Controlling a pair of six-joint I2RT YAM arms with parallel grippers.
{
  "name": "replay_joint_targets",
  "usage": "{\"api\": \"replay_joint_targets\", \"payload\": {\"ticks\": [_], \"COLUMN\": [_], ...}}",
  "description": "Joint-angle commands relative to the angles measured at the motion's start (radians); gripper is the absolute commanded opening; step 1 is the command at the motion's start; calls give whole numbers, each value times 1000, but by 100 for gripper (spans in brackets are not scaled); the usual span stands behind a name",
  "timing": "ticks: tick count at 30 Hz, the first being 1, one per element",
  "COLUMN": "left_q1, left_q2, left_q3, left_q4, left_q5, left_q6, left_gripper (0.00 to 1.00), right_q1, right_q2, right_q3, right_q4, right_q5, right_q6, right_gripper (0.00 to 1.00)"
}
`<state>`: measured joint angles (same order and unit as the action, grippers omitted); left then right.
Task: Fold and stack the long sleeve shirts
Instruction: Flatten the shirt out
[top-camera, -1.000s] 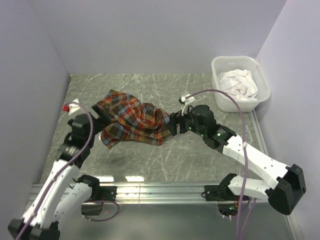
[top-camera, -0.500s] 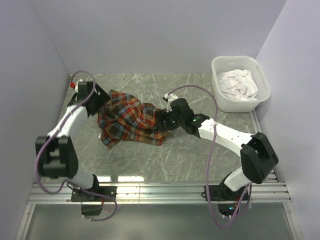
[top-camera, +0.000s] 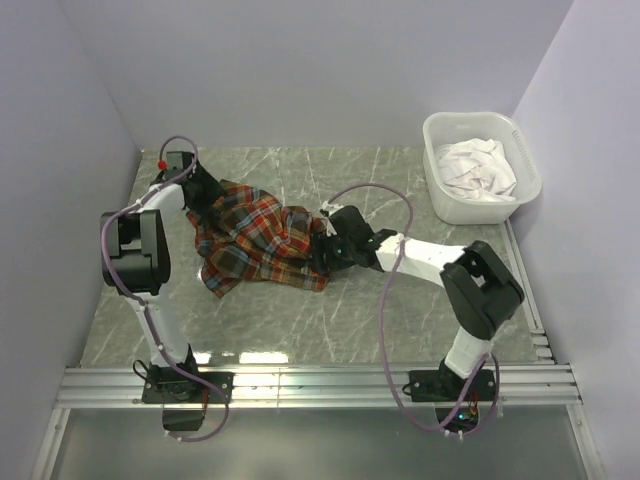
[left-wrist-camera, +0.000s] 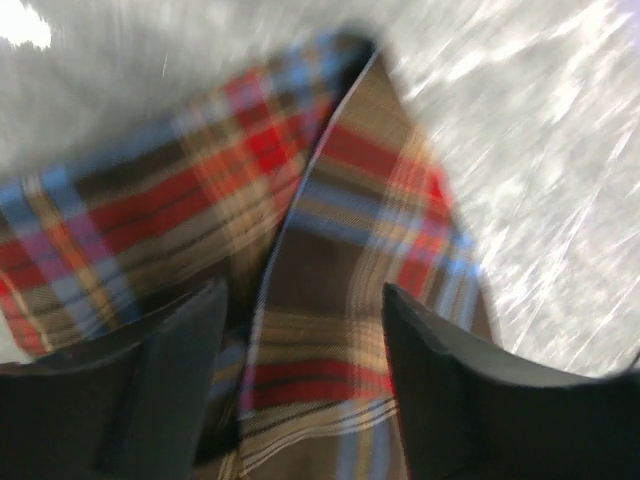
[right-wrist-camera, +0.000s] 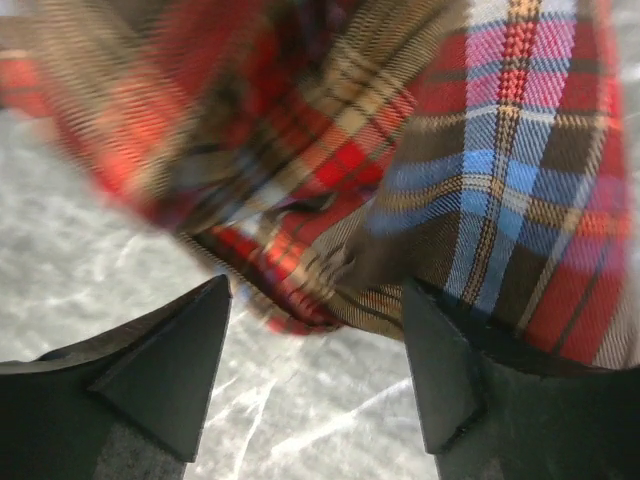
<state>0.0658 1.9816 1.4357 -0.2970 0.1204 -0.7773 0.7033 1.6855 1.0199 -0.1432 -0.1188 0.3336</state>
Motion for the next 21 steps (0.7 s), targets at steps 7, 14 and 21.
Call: {"api": "replay_joint_targets", "payload": {"ticks": [7, 14, 21], "left_q1": [-26, -153, -159], "left_q2": [-173, -489, -817], "left_q3": [-444, -777, -778], "left_q4": [191, 305, 104], "left_q5": [91, 87, -83], "left_q6": [-212, -330, -222], "left_gripper": [55, 62, 80], "right_q1": [-162, -289, -144], "right_q2": [181, 226, -50], "right_q3": [153, 316, 181], "right_q4": [27, -50, -29], "right_q5": [-53, 14, 108], "right_q6": [19, -50, -304], "right_gripper": [60, 60, 68]}}
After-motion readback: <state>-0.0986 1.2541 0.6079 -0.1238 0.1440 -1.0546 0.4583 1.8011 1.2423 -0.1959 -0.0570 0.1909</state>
